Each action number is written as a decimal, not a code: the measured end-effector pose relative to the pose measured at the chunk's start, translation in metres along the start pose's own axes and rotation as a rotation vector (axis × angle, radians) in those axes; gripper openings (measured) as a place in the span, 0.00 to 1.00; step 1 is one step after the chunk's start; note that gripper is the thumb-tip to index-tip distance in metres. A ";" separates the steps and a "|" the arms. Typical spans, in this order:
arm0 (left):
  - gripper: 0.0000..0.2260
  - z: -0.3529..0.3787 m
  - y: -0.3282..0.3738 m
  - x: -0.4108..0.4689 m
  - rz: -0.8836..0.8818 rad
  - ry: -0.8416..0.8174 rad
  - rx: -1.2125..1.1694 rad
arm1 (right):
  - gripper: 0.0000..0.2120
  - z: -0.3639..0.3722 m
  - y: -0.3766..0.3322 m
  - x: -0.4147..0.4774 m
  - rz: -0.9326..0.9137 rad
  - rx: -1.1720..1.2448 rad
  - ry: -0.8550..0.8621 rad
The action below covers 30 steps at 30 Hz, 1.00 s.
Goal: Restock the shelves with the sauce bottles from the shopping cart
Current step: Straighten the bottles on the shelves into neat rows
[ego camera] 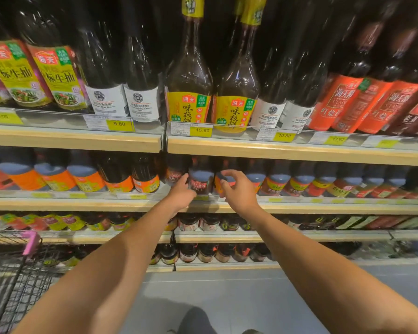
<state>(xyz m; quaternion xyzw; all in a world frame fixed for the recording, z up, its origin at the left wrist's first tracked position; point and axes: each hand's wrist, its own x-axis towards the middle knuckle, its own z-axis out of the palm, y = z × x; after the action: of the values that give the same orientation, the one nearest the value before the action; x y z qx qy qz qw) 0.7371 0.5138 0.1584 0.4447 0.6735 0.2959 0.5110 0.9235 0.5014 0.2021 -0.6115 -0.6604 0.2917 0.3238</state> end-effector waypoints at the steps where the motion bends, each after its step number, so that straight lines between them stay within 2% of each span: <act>1: 0.38 0.000 -0.002 0.002 0.007 -0.018 -0.025 | 0.14 -0.001 0.001 -0.001 0.000 -0.002 -0.005; 8: 0.38 0.004 -0.009 0.003 0.020 -0.061 -0.110 | 0.12 -0.001 0.001 0.002 -0.023 -0.049 0.003; 12: 0.37 -0.002 -0.008 0.001 0.018 -0.077 -0.064 | 0.13 0.016 -0.021 0.003 -0.138 -0.031 -0.006; 17: 0.27 -0.015 -0.013 -0.003 0.038 0.158 0.059 | 0.15 0.050 -0.058 0.010 -0.176 -0.045 -0.055; 20: 0.23 -0.026 -0.020 -0.005 0.043 0.220 0.070 | 0.14 0.068 -0.075 0.013 -0.178 -0.052 -0.102; 23: 0.25 -0.038 -0.028 -0.001 0.100 0.220 0.063 | 0.13 0.081 -0.092 0.020 -0.103 -0.083 -0.111; 26: 0.29 -0.047 -0.025 -0.005 0.131 0.184 0.134 | 0.21 0.094 -0.104 0.033 0.009 -0.003 -0.131; 30: 0.32 -0.056 -0.021 -0.004 0.108 0.134 0.154 | 0.16 0.088 -0.123 0.048 0.195 -0.076 -0.334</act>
<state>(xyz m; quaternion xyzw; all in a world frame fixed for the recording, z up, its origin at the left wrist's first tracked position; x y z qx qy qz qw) 0.6777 0.5044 0.1586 0.4974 0.7021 0.2993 0.4123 0.7765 0.5400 0.2475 -0.6274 -0.6531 0.3940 0.1566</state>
